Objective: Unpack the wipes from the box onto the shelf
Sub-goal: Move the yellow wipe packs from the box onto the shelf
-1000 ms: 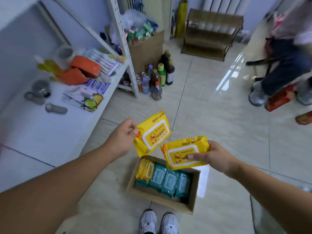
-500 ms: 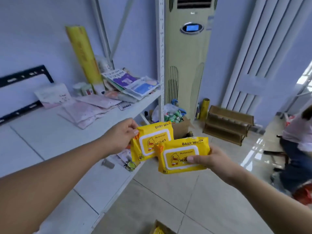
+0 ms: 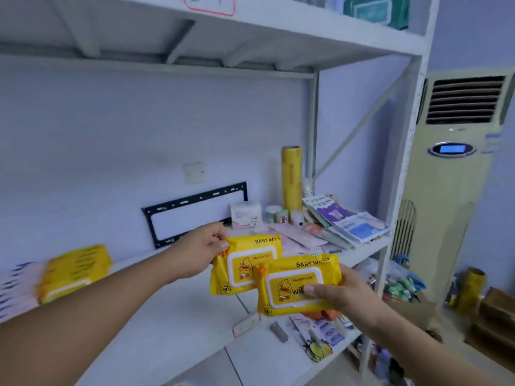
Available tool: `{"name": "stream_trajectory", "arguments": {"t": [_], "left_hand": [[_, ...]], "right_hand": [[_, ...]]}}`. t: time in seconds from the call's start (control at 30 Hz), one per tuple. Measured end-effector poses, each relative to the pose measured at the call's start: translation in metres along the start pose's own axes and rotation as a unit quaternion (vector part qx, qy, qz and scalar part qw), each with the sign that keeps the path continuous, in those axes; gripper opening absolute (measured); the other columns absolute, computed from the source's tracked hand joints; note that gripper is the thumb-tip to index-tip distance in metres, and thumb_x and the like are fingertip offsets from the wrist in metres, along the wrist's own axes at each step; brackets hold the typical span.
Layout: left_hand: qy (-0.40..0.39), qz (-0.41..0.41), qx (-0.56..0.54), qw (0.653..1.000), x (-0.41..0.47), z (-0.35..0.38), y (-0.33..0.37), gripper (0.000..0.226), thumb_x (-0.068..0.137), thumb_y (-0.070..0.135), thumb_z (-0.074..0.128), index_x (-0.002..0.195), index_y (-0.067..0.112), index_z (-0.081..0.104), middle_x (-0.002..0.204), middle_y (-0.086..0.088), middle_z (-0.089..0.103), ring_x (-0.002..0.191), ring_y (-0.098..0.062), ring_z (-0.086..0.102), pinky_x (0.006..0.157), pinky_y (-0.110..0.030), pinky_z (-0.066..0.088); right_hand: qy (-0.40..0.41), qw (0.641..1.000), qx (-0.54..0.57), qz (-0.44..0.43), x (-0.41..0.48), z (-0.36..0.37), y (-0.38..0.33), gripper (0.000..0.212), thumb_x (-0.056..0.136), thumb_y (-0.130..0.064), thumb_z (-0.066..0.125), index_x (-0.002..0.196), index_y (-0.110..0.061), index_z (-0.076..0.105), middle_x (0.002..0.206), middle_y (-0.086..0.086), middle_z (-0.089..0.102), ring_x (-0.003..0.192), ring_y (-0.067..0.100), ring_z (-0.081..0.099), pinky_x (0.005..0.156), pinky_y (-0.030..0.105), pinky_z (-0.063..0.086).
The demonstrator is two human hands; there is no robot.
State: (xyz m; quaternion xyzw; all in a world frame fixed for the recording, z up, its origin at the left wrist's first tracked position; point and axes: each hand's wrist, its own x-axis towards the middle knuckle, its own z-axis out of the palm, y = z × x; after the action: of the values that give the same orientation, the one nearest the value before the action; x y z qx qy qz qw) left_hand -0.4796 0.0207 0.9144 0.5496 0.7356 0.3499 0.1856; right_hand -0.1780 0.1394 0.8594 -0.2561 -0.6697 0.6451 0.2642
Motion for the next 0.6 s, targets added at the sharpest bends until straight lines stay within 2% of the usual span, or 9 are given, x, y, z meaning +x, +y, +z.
{"name": "stream_trajectory", "arguments": {"t": [0.03, 0.13, 0.23, 0.37, 0.43, 0.6], "left_hand": [[0.007, -0.004, 0.007, 1.0, -0.007, -0.018, -0.014, 0.022, 0.102, 0.023, 0.054, 0.084, 0.034, 0.059, 0.069, 0.011, 0.066, 0.072, -0.014, 0.058, 0.079, -0.045, 0.054], [0.02, -0.02, 0.02, 0.999, -0.029, -0.07, -0.058, 0.018, 0.103, 0.021, 0.053, 0.086, 0.028, 0.058, 0.066, 0.015, 0.066, 0.069, -0.013, 0.056, 0.074, -0.039, 0.049], [0.039, -0.035, 0.026, 0.998, -0.053, -0.118, -0.106, 0.016, 0.102, 0.019, 0.054, 0.087, 0.024, 0.058, 0.063, 0.016, 0.064, 0.066, -0.011, 0.054, 0.071, -0.035, 0.046], [0.068, -0.062, 0.037, 0.995, -0.081, -0.164, -0.166, 0.018, 0.099, 0.014, 0.057, 0.083, 0.023, 0.058, 0.061, 0.014, 0.063, 0.062, -0.011, 0.05, 0.064, -0.03, 0.039], [0.079, -0.078, 0.035, 0.993, -0.097, -0.182, -0.197, 0.02, 0.099, 0.01, 0.057, 0.083, 0.021, 0.057, 0.06, 0.011, 0.061, 0.059, -0.007, 0.048, 0.061, -0.028, 0.036], [0.08, -0.129, 0.046, 0.987, -0.128, -0.202, -0.265, 0.017, 0.101, 0.011, 0.056, 0.085, 0.019, 0.055, 0.074, 0.004, 0.06, 0.055, -0.001, 0.047, 0.053, -0.021, 0.035]], "right_hand": [[-0.005, 1.0, 0.002, -0.002, 0.008, 0.02, -0.001, 0.029, 0.086, 0.001, 0.072, 0.113, -0.001, 0.066, 0.1, 0.016, 0.078, 0.081, 0.024, 0.077, 0.067, 0.028, 0.06], [-0.031, 0.999, 0.007, -0.01, 0.037, 0.082, -0.002, 0.034, 0.082, 0.0, 0.075, 0.116, -0.001, 0.067, 0.105, 0.017, 0.077, 0.096, 0.034, 0.075, 0.085, 0.04, 0.061], [-0.053, 0.998, 0.012, -0.017, 0.065, 0.146, -0.002, 0.036, 0.08, 0.001, 0.077, 0.114, -0.003, 0.069, 0.104, 0.017, 0.077, 0.096, 0.034, 0.075, 0.082, 0.036, 0.061], [-0.071, 0.997, 0.024, -0.017, 0.094, 0.223, 0.01, 0.049, 0.069, -0.009, 0.085, 0.115, -0.004, 0.07, 0.104, 0.017, 0.077, 0.097, 0.034, 0.075, 0.088, 0.042, 0.06], [-0.079, 0.996, 0.031, -0.016, 0.106, 0.263, 0.023, 0.047, 0.068, -0.011, 0.084, 0.113, -0.007, 0.071, 0.105, 0.016, 0.077, 0.098, 0.034, 0.075, 0.091, 0.044, 0.058], [-0.099, 0.994, 0.043, 0.016, 0.129, 0.338, 0.06, 0.043, 0.073, -0.005, 0.084, 0.113, -0.011, 0.072, 0.104, 0.015, 0.078, 0.098, 0.033, 0.075, 0.094, 0.048, 0.056]]}}
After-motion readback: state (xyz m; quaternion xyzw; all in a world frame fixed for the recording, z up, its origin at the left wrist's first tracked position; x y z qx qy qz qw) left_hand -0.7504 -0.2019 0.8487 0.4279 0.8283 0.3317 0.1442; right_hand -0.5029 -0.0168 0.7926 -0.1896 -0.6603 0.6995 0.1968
